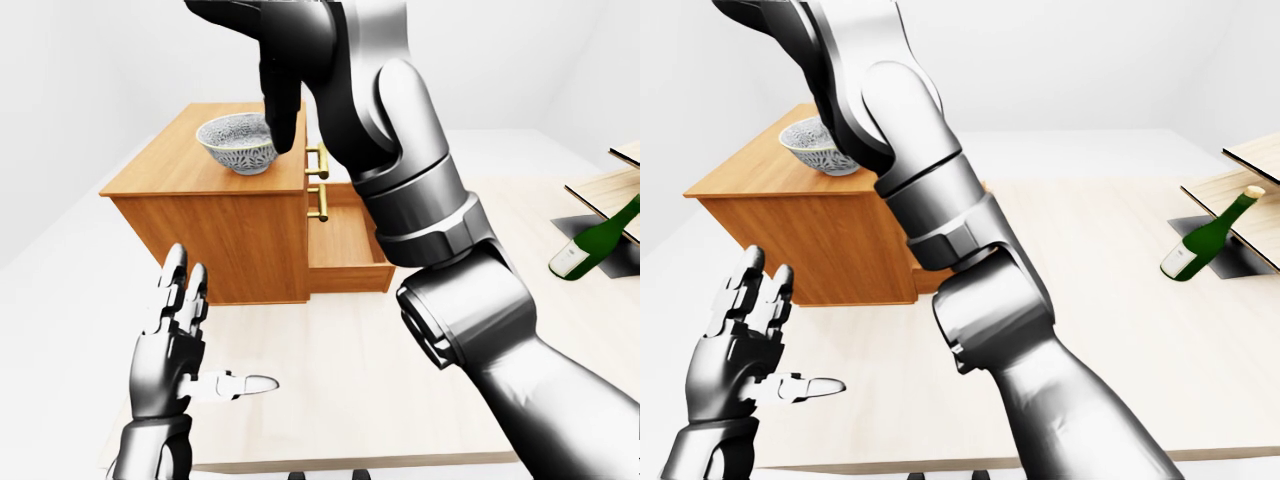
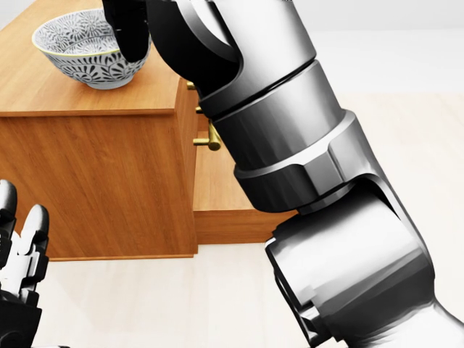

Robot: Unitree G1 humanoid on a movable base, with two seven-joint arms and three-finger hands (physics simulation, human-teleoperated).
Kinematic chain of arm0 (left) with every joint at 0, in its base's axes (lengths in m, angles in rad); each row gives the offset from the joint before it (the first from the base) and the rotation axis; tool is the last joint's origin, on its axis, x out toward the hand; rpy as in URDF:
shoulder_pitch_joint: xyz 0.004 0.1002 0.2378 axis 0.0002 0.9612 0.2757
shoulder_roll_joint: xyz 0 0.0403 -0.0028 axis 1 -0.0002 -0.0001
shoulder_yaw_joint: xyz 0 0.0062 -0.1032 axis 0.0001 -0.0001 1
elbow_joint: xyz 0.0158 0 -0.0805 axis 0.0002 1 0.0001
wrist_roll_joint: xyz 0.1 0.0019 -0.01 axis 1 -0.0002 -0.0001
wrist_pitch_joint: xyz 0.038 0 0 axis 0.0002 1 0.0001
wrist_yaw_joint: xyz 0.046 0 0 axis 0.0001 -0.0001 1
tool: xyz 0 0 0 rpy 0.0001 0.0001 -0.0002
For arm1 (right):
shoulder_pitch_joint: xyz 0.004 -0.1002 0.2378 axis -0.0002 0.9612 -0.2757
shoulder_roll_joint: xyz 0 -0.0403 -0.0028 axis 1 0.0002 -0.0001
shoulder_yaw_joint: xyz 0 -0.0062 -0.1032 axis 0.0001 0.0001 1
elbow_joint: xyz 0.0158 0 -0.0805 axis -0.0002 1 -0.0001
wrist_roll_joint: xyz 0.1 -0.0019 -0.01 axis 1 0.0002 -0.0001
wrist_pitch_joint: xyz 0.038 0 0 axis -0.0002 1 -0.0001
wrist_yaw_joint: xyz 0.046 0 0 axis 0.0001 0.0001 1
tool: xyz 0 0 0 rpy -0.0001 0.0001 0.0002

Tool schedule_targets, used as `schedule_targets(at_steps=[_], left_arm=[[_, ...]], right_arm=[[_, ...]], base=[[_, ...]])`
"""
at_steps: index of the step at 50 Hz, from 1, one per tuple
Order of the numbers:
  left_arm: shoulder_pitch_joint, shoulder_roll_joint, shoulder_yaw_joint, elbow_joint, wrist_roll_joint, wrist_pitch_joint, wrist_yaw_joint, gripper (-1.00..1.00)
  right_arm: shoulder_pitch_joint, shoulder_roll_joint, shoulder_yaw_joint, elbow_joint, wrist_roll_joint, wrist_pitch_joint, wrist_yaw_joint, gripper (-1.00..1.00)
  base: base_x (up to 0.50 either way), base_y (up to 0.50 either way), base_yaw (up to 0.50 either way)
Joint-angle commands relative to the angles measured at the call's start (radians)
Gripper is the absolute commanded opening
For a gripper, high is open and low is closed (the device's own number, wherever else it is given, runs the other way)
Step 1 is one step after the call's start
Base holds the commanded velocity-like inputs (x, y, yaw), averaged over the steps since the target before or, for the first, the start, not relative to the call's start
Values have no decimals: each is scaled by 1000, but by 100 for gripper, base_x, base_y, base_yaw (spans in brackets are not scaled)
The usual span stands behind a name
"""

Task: Put the bowl on top of the cabinet.

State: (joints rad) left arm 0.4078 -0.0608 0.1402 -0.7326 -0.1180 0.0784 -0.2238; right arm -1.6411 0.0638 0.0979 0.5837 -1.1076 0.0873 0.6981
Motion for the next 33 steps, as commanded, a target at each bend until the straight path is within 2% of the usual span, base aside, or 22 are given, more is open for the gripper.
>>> schedule_targets(at_steps=[1, 11, 17, 33], left_arm=[[5, -5, 13, -45, -10, 9, -8, 100], [13, -13, 6, -43, 1, 9, -14, 100], [9, -13, 11, -49, -2, 9, -13, 100], [12, -17, 10, -51, 1, 9, -16, 100]], right_arm=[[95, -67, -21, -274, -114, 0, 0, 100], [252, -150, -66, -572, -237, 0, 0, 100], [347, -170, -87, -707, -292, 0, 0, 100], [580, -236, -140, -894, -268, 0, 0, 100]], base=[[0, 0, 0], [0, 0, 0], [0, 0, 0], [0, 0, 0]])
